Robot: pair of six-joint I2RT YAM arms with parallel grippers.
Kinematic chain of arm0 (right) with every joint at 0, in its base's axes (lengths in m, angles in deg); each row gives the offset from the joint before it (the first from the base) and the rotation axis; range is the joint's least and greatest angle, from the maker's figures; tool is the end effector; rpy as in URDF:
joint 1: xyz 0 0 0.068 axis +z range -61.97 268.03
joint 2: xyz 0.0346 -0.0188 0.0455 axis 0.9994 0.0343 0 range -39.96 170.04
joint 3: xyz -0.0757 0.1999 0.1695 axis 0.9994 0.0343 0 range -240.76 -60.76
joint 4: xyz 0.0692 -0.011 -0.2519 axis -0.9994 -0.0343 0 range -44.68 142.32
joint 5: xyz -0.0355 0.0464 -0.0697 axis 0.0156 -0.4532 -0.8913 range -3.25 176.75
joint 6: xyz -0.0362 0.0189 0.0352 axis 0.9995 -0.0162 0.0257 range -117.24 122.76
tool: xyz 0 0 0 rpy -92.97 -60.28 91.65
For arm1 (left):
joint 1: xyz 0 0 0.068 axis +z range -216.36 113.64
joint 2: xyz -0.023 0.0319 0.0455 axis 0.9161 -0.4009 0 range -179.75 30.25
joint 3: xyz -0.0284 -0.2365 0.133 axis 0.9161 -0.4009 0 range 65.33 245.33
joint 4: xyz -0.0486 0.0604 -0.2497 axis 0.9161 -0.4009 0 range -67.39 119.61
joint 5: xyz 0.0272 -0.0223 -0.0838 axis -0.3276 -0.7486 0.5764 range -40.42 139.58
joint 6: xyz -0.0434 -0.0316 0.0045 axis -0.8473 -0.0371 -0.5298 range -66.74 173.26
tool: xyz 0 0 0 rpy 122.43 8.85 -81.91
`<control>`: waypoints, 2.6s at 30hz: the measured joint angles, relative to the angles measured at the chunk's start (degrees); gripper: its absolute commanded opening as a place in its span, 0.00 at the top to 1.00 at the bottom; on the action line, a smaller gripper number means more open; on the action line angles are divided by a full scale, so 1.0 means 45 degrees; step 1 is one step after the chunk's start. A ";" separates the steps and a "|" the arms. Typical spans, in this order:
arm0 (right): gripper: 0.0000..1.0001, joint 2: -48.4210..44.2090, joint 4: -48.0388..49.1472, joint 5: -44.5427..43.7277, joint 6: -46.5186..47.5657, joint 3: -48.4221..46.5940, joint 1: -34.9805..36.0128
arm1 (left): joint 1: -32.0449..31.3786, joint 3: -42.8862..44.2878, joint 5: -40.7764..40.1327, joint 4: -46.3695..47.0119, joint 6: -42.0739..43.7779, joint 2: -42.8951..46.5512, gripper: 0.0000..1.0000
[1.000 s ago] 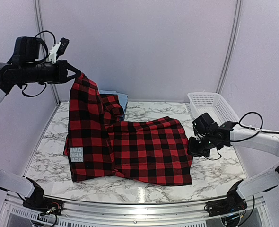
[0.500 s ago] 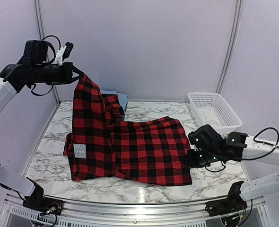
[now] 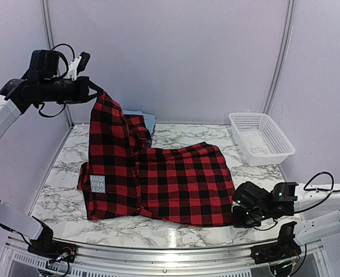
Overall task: Fold and stack the long sleeve shirts
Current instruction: Pick up the corner of the shirt from the center of the board, then fold the flattened shirt at the center of the board.
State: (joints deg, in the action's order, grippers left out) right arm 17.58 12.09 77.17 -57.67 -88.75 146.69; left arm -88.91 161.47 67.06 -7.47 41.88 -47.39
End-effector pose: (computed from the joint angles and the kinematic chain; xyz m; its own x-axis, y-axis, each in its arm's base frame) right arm 0.0876 0.1325 0.1652 -0.9473 0.0933 -0.3065 0.0237 0.9744 0.2236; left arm 0.2537 -0.1169 0.4716 -0.4127 -0.0326 -0.9103 0.5582 0.7807 -0.2810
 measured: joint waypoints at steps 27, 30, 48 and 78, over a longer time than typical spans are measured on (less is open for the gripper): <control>1.00 0.0889 0.0325 -0.0238 0.0175 -0.1855 -0.0831 | 0.0112 0.0350 -0.0039 0.0185 -0.0034 -0.0097 1.00; 1.00 0.1287 0.0661 0.0126 0.0865 -0.2142 -0.1904 | 0.0199 0.0704 -0.0253 0.0403 -0.0039 -0.0369 1.00; 1.00 0.6149 0.2545 0.1647 0.4731 -0.5396 -0.6139 | 0.1112 0.2385 -0.1695 0.1724 -0.0238 -0.3342 1.00; 0.92 0.7315 0.2365 0.0923 0.5445 -0.6713 -0.6314 | 0.1273 0.3512 -0.1515 0.2030 -0.0437 -0.4294 1.00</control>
State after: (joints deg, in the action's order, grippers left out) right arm 50.50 22.73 81.32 -33.17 -118.96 118.27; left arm -83.18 177.27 60.24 1.66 39.92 -66.72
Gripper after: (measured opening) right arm 0.013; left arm 0.005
